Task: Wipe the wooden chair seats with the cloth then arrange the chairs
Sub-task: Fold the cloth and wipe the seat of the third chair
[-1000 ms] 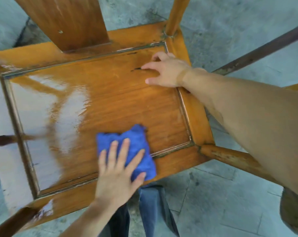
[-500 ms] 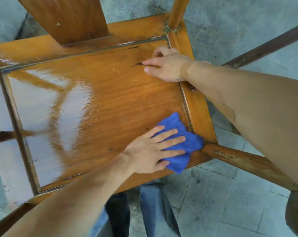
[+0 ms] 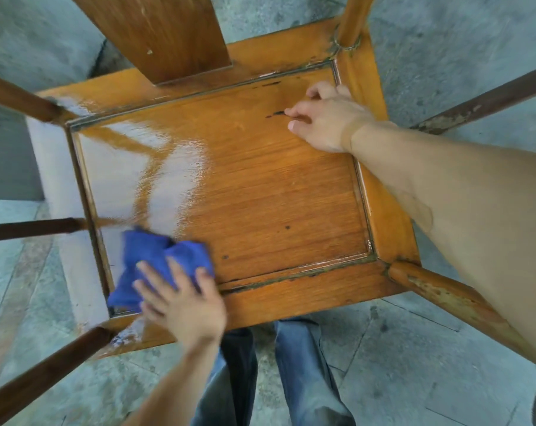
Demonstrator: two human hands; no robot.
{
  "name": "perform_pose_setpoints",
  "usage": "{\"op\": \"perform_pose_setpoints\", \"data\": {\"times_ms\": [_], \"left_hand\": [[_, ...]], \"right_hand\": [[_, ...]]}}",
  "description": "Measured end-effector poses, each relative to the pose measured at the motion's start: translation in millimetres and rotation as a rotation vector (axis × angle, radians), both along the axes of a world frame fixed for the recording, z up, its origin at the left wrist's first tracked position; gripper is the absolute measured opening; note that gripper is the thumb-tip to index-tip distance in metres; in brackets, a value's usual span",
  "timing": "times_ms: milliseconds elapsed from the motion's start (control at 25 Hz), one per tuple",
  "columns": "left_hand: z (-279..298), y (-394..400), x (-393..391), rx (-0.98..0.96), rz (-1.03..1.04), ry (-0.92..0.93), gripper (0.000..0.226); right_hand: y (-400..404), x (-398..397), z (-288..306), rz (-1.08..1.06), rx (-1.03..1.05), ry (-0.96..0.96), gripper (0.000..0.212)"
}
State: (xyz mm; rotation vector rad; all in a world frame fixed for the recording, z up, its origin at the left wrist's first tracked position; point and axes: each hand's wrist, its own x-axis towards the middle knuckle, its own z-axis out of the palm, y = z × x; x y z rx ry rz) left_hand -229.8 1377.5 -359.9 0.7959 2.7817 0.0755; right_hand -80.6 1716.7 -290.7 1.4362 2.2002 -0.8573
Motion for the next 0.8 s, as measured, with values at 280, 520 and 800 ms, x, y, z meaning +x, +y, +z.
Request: {"op": "perform_pose_setpoints", "data": {"times_ms": [280, 520, 800], "left_hand": [[2.1, 38.5, 79.5, 0.059, -1.451, -0.164, 0.059], [3.0, 3.3, -81.3, 0.067, -1.568, -0.089, 0.053], [35.0, 70.4, -69.0, -0.191, -0.697, -0.128, 0.058]], "right_hand": [[-68.3, 1.1, -14.5, -0.045, 0.105, -0.01, 0.055], [-176.1, -11.0, -26.3, 0.084, 0.263, 0.149, 0.043], [-162.4, -71.7, -18.1, -0.017, 0.234, 0.084, 0.057]]}}
